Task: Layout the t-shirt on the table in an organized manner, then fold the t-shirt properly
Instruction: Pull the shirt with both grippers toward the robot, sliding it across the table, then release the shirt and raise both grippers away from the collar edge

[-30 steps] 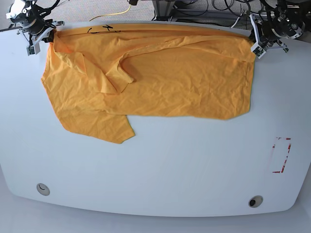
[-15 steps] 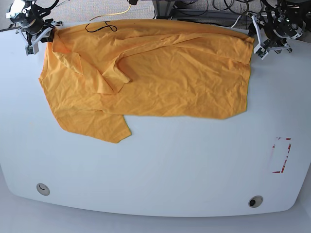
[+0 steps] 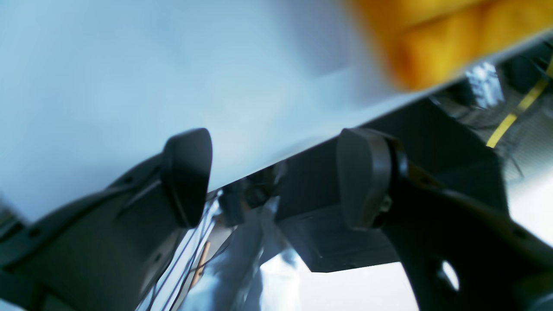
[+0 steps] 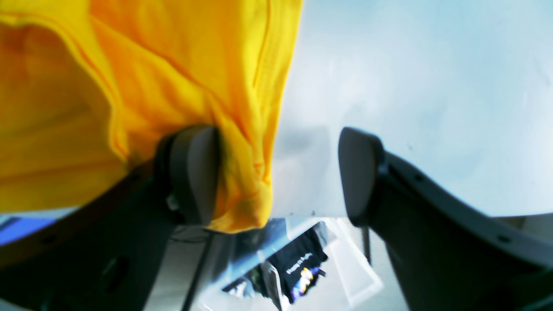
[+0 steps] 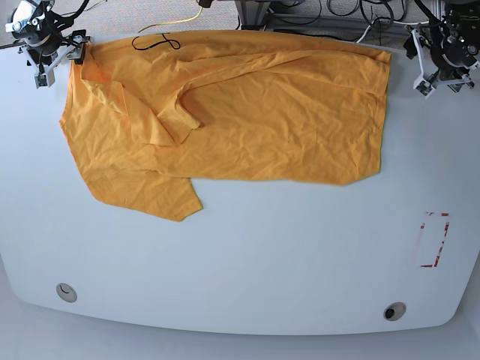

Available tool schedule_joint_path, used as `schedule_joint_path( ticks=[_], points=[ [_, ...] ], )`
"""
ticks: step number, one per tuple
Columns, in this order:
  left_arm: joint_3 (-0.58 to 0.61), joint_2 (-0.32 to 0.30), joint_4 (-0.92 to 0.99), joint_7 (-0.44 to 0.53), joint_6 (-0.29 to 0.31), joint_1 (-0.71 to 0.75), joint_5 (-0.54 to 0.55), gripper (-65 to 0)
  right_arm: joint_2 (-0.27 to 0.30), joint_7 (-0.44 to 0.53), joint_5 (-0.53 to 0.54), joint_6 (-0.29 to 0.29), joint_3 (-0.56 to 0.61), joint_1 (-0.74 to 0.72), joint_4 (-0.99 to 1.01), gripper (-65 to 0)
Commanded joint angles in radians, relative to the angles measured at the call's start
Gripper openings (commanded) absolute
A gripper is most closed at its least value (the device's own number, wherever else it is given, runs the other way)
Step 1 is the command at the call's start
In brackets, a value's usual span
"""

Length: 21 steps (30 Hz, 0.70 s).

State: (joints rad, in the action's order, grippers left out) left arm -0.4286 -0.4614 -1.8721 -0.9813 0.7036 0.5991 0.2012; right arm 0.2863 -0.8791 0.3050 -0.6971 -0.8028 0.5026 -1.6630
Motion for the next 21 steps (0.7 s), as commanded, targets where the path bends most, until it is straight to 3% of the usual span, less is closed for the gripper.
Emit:
schedule_joint_path(
  ticks=[1, 7, 14, 21],
  points=[
    [-0.039, -0.023, -0.025, -0.011, -0.005, -0.011, -0.001, -21.8, 0.044, -0.005, -0.011, -0.001, -0.008, 0.009, -0.065, -23.3],
    [-0.086, -0.064, -0.030, -0.024, -0.005, -0.063, -0.001, -21.8, 0.052, -0.021, -0.016, -0.001, -0.007, 0.006, -0.188, -23.3],
    [-0.132, -0.061, -0.044, -0.049, -0.005, -0.189, -0.001, -22.1, 0.054, -0.159, -0.010, -0.001, 0.035, -0.089, -0.316, -22.2],
    [-0.134, -0.058, -0.044, -0.044, -0.005, -0.328, -0.001, -22.2, 0.021, -0.236, -0.010, -0.001, 0.165, -0.195, -0.337, -7.3]
  ],
)
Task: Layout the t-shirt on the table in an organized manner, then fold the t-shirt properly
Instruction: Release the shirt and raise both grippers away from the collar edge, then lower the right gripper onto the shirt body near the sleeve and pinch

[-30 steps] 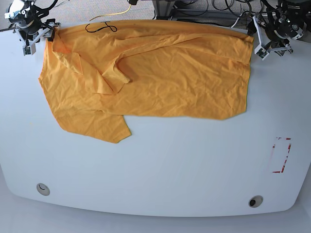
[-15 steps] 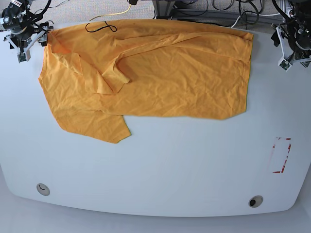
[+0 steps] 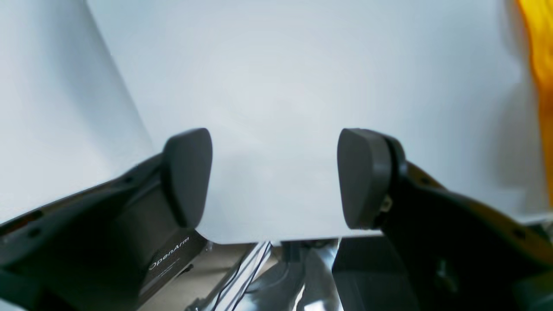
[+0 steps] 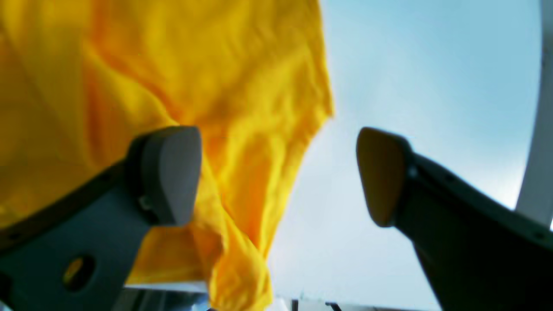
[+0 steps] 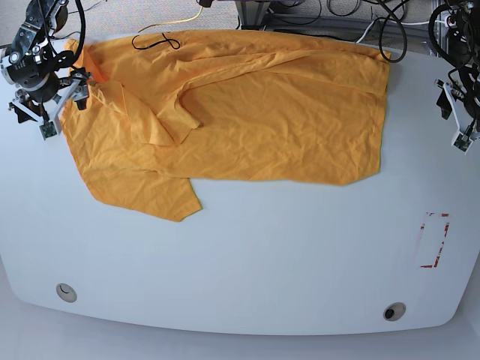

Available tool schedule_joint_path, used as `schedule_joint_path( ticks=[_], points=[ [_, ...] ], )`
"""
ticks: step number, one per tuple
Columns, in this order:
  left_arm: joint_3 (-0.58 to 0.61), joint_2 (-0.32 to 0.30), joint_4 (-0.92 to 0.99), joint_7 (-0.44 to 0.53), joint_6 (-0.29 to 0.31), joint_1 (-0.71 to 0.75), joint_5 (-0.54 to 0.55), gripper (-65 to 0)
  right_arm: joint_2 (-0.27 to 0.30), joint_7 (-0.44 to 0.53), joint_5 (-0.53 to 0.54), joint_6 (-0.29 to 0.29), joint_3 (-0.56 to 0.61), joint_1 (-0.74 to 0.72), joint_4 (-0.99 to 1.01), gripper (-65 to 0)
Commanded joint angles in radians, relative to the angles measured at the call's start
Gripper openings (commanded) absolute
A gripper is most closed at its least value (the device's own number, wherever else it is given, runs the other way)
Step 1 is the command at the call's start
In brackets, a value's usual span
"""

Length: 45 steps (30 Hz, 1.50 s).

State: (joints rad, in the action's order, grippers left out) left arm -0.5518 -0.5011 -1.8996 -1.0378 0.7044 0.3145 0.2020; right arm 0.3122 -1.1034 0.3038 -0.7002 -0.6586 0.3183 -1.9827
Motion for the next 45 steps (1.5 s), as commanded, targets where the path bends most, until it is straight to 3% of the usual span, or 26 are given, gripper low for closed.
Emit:
schedule_joint_path(
  ticks=[1, 14, 29, 37, 39, 45],
  points=[
    [-0.011, -0.017, -0.016, 0.012, -0.006, -0.061, -0.002, -22.2, -0.017, -0.011, -0.008, 0.002, 0.047, -0.018, -0.019, -5.9],
    [0.003, 0.040, -0.008, 0.014, -0.006, -0.226, -0.045, -22.2, -0.133, -0.010, -0.010, 0.002, 0.348, -0.049, -0.020, -5.2],
    [0.082, 0.080, -0.007, 0.015, -0.006, -0.289, -0.097, -22.2, -0.198, -0.005, -0.016, 0.002, 0.498, -0.086, -0.017, -5.2],
    [0.103, 0.081, -0.007, 0.015, -0.006, -0.323, -0.097, -22.2, -0.210, 0.061, -0.016, 0.002, 0.566, -0.077, -0.011, -5.5],
    [0.106, 0.081, -0.007, 0.015, -0.006, -0.323, -0.097, -22.2, -0.212, 0.062, -0.016, 0.002, 0.566, -0.077, 0.001, -7.9],
    [0.123, 0.081, -0.008, 0.015, -0.006, -0.331, -0.095, -22.2, -0.212, 0.067, -0.016, 0.002, 0.563, -0.084, 0.041, -23.6]
  ],
)
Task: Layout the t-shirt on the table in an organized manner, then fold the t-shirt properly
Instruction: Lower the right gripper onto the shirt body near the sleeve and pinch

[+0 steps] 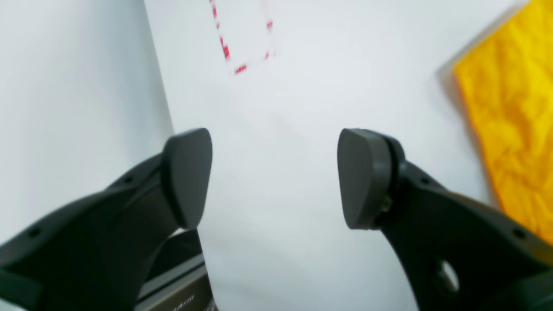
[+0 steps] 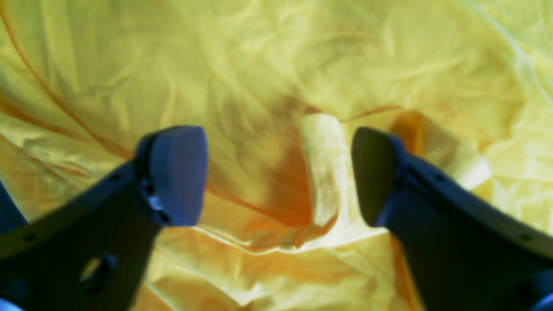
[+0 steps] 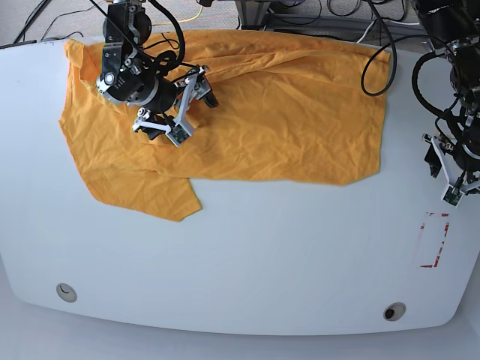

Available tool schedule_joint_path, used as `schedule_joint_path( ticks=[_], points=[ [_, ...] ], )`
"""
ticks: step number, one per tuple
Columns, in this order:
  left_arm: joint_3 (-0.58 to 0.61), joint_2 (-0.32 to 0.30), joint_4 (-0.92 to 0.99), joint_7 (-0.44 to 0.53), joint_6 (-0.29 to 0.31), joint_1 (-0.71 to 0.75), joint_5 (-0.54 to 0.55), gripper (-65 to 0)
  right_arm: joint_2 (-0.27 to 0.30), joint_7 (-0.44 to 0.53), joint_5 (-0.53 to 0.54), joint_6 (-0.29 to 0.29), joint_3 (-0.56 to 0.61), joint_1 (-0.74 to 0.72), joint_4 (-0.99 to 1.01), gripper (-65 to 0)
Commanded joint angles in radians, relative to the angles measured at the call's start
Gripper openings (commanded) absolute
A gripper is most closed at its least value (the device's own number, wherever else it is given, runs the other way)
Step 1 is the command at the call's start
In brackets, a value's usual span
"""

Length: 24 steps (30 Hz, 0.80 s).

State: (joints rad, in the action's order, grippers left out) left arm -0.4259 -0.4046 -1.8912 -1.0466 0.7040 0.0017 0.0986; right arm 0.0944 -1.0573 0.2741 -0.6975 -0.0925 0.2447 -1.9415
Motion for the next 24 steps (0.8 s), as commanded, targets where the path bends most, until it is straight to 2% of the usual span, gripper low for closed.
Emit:
schedule_joint_path(
  ticks=[1, 7, 11, 15, 19, 24],
  points=[
    [-0.003, -0.015, -0.017, 0.024, -0.006, -0.018, 0.008, -22.2, 0.008, 0.030, 0.014, -0.001, -0.003, -0.011, 0.007, -25.0],
    [-0.001, -0.015, -0.020, 0.024, -0.006, -0.009, 0.013, -22.2, 0.015, 0.098, 0.014, -0.001, -0.003, -0.008, 0.066, -25.8],
    [-0.001, -0.010, -0.017, 0.024, -0.006, -0.009, 0.065, -22.2, 0.035, 0.116, 0.018, -0.001, -0.005, -0.005, 0.095, -26.3],
    [-0.004, 0.032, -0.017, 0.033, -0.006, 0.005, 0.095, -22.2, 0.041, 0.128, 0.015, -0.001, -0.005, -0.002, 0.101, -26.3],
    [-0.004, 0.092, -0.017, 0.113, -0.006, 0.027, 0.088, -22.2, 0.041, 0.128, 0.015, -0.001, -0.005, -0.002, 0.101, -26.3],
    [0.031, 0.125, -0.017, 0.136, -0.006, 0.047, 0.088, -22.2, 0.041, 0.128, 0.014, -0.001, -0.005, -0.003, 0.103, -26.3]
  ],
)
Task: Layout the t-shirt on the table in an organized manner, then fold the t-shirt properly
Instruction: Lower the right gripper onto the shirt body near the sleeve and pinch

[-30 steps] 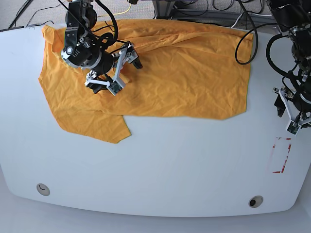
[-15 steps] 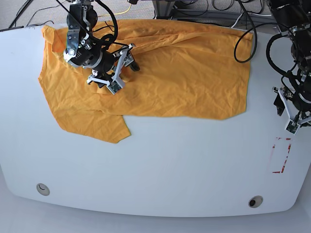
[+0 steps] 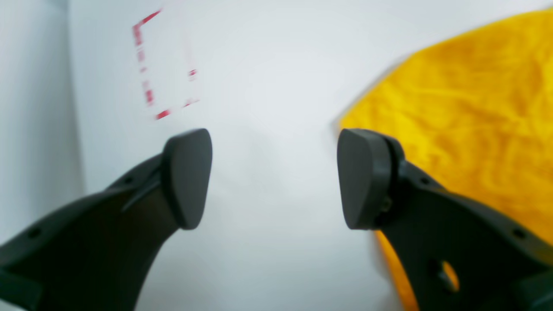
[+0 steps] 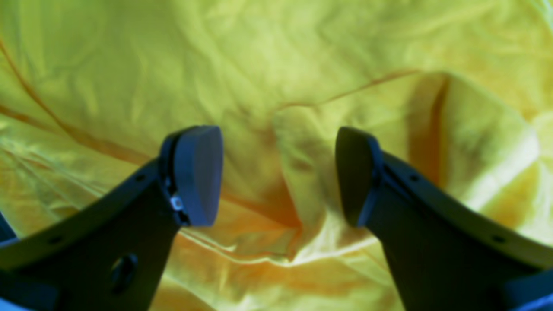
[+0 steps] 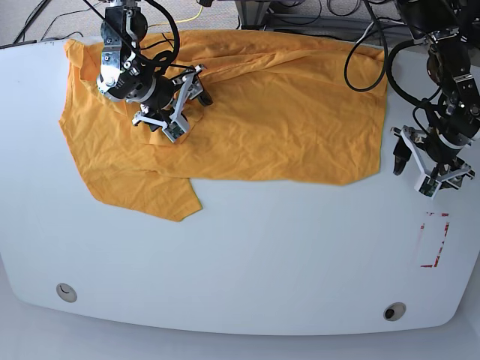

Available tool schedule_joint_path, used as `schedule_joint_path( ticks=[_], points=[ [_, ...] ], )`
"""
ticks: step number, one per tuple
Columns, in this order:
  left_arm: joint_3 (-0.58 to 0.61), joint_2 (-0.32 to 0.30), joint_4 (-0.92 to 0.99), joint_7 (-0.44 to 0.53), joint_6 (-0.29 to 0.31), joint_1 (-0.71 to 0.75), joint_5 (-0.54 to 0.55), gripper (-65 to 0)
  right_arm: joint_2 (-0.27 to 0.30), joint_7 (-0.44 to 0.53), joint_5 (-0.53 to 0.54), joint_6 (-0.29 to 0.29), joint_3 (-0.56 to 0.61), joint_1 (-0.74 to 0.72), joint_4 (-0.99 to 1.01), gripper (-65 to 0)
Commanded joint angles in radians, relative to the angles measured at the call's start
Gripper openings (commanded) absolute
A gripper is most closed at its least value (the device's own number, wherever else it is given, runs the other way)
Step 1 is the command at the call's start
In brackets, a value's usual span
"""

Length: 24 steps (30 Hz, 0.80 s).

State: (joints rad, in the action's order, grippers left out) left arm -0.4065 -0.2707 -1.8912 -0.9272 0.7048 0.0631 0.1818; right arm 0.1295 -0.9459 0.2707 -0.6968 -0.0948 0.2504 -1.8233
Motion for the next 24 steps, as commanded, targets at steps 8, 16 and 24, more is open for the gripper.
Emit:
schedule_joint_path(
  ticks=[8, 16, 24],
  points=[
    [0.047, -0.009, -0.017, 0.018, -0.007, -0.015, 0.006, -22.2, 0.022, 0.018, 0.016, -0.001, -0.003, -0.013, -0.016, -26.3],
    [0.047, -0.011, -0.017, 0.018, -0.007, -0.015, 0.006, -22.2, 0.040, 0.028, 0.016, -0.001, -0.056, -0.009, -0.016, -26.3],
    [0.045, -0.011, -0.017, 0.018, -0.007, -0.015, 0.006, -22.2, 0.074, 0.029, 0.016, -0.001, -0.075, -0.006, -0.019, -26.3]
  ],
)
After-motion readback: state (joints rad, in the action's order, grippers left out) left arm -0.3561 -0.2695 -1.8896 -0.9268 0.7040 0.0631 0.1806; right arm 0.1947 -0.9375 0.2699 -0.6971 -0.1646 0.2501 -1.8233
